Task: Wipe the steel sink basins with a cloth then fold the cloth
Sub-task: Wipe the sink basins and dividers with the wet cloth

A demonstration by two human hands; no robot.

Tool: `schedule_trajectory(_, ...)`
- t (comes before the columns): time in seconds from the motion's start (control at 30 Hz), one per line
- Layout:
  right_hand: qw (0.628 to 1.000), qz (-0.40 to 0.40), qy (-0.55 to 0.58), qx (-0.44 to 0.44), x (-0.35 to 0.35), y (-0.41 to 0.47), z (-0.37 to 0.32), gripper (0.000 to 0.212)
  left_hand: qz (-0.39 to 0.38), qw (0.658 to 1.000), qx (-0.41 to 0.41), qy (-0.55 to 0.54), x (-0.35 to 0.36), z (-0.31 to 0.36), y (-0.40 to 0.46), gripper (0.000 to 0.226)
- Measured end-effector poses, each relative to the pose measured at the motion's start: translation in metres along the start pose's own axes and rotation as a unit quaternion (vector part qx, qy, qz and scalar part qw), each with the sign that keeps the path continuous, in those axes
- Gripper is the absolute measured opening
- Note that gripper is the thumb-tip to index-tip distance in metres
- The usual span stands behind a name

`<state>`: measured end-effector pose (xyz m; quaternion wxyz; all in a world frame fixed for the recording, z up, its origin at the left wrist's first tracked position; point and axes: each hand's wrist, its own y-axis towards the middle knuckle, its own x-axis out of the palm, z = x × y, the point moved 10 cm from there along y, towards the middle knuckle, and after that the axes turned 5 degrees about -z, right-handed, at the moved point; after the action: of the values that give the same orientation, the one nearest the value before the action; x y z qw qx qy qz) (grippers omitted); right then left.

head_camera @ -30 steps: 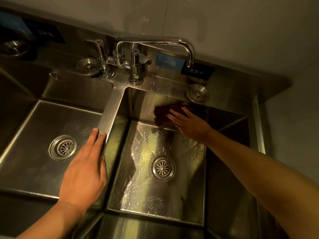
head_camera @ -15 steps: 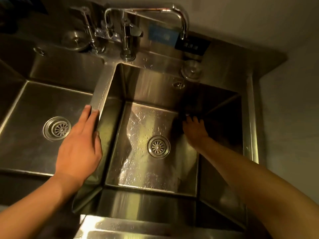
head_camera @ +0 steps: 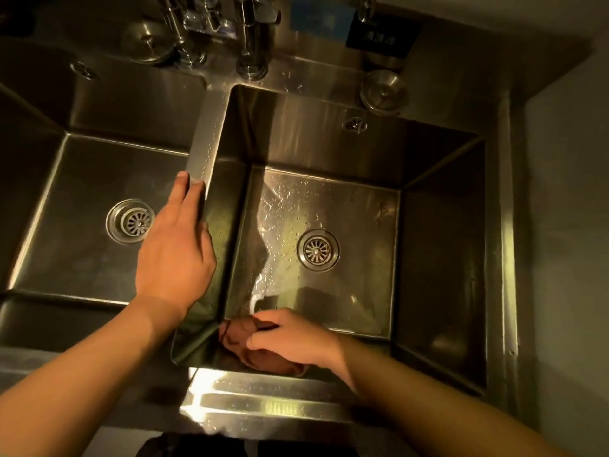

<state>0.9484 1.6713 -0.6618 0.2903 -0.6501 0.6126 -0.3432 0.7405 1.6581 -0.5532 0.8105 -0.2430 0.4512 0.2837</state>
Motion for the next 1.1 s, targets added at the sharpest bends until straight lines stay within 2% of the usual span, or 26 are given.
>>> schedule_trajectory(0.13,0.998,-0.050,-0.012,0.033,0.025,0.023,-0.004,0.047,-0.005,1.000,0.001,0.001,0.002,0.000,0.001,0.065)
schedule_trajectory(0.27,0.988,-0.083,-0.097,0.090,0.023,0.052,0.015,0.045,-0.010,1.000,0.005,-0.012,0.003,-0.001,0.002,0.065)
schedule_trajectory(0.43,0.973,-0.071,-0.100,0.196,-0.016,0.050,0.084,0.030,-0.021,0.999,0.012,-0.024,0.006,-0.002,0.004,0.065)
schedule_trajectory(0.57,0.960,-0.002,-0.121,0.251,-0.072,-0.001,0.142,0.040,-0.021,0.999,0.030,-0.013,0.005,-0.004,0.008,0.064)
schedule_trajectory(0.67,0.944,0.004,-0.166,0.284,-0.086,-0.036,0.161,0.046,-0.033,0.998,0.050,-0.013,0.006,-0.003,0.006,0.062)
schedule_trajectory(0.77,0.954,0.030,-0.138,0.264,-0.080,-0.056,0.134,0.045,-0.046,0.995,0.087,-0.017,0.006,0.002,0.001,0.070)
schedule_trajectory(0.87,0.972,0.036,-0.103,0.206,-0.052,-0.057,0.084,0.053,-0.042,0.991,0.117,-0.042,0.002,0.009,-0.008,0.074)
schedule_trajectory(0.93,0.985,0.026,-0.070,0.157,-0.026,-0.052,0.047,0.057,-0.043,0.991,0.109,-0.072,0.001,0.011,-0.020,0.072)
schedule_trajectory(1.03,0.992,0.013,-0.079,0.096,0.007,-0.036,0.005,0.046,-0.051,0.989,0.101,-0.096,0.005,0.013,-0.050,0.056)
schedule_trajectory(1.1,0.990,0.043,-0.103,0.086,0.014,-0.022,-0.007,0.033,-0.062,0.990,0.102,-0.077,0.008,0.013,-0.069,0.054)
